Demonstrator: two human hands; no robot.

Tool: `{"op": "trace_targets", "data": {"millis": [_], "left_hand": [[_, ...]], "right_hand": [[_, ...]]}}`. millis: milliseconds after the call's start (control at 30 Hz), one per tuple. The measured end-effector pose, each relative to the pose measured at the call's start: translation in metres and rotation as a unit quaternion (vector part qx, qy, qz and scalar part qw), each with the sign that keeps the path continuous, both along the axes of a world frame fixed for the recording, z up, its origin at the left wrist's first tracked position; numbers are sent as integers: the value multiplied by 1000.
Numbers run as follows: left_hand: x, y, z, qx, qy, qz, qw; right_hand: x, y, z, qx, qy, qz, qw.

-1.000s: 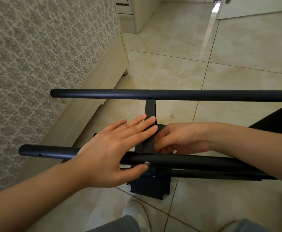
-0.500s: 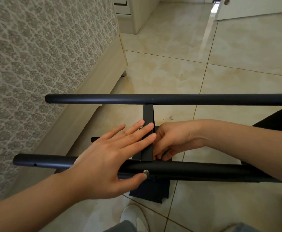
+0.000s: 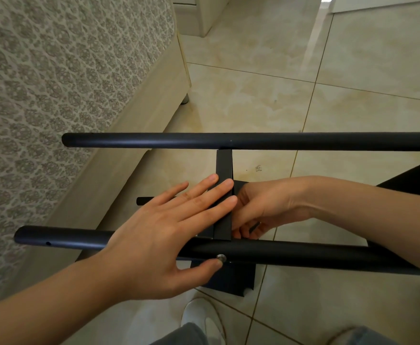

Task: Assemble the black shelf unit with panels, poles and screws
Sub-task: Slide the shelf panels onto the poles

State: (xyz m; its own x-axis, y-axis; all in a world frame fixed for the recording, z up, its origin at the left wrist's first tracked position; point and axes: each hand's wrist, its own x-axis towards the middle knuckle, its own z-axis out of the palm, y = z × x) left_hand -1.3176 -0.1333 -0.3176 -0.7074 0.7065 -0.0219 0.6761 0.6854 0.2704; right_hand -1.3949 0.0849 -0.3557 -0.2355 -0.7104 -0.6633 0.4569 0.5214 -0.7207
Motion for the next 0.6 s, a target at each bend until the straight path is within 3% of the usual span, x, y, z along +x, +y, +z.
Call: {"op": "trace_targets", "data": {"millis": [600], "left_hand": [[-2,0,0,-11,10,-8,1000]], "right_hand": [[-3,3,-1,-25,-6,2,1000]]}}
